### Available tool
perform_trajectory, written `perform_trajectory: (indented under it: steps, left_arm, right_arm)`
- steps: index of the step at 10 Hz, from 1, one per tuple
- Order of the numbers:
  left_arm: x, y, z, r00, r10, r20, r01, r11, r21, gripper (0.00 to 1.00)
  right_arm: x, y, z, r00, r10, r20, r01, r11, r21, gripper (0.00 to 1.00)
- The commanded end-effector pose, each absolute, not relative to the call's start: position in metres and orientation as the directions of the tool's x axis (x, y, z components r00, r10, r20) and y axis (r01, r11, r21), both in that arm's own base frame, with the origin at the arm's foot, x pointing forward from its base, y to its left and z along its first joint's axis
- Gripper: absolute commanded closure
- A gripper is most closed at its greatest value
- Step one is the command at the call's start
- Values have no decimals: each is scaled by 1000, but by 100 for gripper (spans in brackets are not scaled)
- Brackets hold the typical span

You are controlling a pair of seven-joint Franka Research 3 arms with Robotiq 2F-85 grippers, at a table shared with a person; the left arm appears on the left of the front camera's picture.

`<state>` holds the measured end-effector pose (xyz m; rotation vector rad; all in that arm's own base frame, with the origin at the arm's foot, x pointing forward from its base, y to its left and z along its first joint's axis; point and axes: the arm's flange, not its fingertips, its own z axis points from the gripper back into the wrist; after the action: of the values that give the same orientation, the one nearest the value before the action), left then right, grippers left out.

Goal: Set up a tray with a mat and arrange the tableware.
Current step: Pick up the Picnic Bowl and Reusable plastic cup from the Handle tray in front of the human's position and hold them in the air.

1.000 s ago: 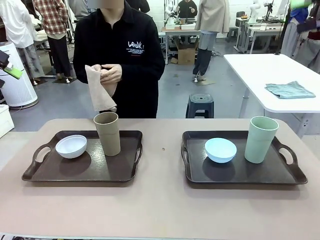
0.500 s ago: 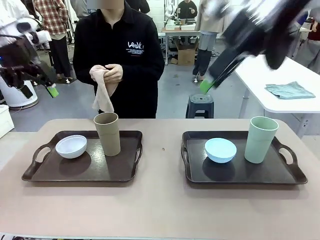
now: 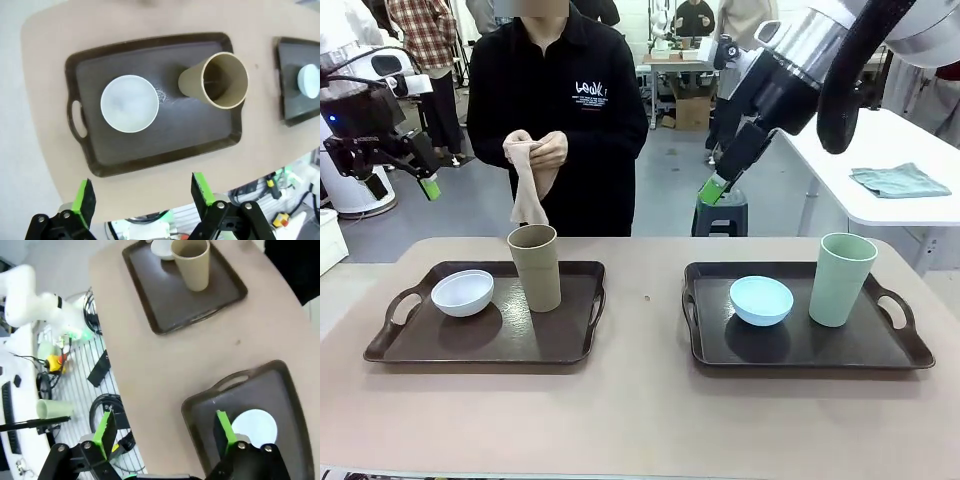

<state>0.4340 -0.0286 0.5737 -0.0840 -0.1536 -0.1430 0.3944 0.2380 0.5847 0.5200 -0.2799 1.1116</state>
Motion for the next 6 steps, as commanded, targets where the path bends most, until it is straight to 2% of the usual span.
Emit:
perform_trajectory:
  steps: [1,2,3,4,5,6]
  left_arm:
    - [458,-25,550,987,-139,84,146,986,-78,0]
    - [466,-20,541,990,-133,53,139,978,-153,0]
    - [469,-11,534,990,-134,34,138,975,-172,0]
    - [472,2,526,992,-124,6,122,968,-219,0]
    - [472,15,517,993,-120,-9,113,952,-283,0]
    - [474,24,503,993,-116,-22,102,938,-332,0]
  right_arm:
    - [423,264,556,213,845,491,-977,194,90,0]
    - [447,292,537,122,873,473,-991,135,6,0]
    - [469,320,518,-2,885,466,-999,16,-35,0]
    - [489,343,503,-81,896,437,-995,-46,-91,0]
    - [509,362,488,-82,856,510,-996,-53,-72,0]
    - [527,384,471,-49,742,668,-995,-92,29,0]
